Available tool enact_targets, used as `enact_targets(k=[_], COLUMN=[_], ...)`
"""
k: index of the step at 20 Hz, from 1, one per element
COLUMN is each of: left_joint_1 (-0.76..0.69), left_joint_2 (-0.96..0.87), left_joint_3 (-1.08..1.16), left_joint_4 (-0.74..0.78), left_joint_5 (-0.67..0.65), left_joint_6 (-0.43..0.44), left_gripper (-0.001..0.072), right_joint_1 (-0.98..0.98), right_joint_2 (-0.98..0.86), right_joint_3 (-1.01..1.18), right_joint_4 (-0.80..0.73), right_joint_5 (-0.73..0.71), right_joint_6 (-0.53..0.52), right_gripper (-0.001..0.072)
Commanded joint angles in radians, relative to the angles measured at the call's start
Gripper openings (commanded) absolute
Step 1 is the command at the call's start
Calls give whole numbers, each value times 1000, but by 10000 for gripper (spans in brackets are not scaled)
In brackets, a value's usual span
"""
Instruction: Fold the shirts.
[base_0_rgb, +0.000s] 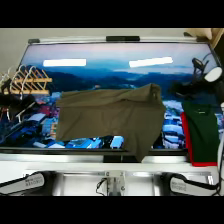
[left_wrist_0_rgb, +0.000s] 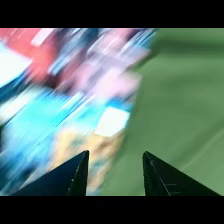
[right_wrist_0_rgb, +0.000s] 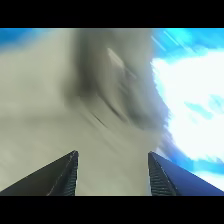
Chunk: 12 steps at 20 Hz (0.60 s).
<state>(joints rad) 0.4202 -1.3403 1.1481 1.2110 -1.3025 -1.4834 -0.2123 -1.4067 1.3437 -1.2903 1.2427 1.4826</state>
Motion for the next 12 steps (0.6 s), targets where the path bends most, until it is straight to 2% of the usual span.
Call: enact_targets(k=[1,2,3,5,7,12], left_joint_1=[123,140,150,151,151,142], left_joint_2=[58,92,120,153,150,151], left_joint_3=[-146,-264,-374,-553,-639,-649], left_joint_4=[65,11,-40,-129,-239,-356], left_joint_5=[-223,-185,-129,1,85,173], left_joint_6=[63,100,135,190,250,278], left_gripper=[447,587,613,611,608,605], right_joint_1=[-106,-133,-150,-156,-156,-156], right_joint_2=[105,139,171,216,230,230], right_joint_3=[-60,-105,-149,-215,-245,-245], right_joint_4=[-165,-147,-130,-125,-122,-122], right_joint_5=[261,259,249,233,228,192], right_joint_6=[-56,-56,-56,-60,-64,-66], right_gripper=[554,554,554,554,554,554])
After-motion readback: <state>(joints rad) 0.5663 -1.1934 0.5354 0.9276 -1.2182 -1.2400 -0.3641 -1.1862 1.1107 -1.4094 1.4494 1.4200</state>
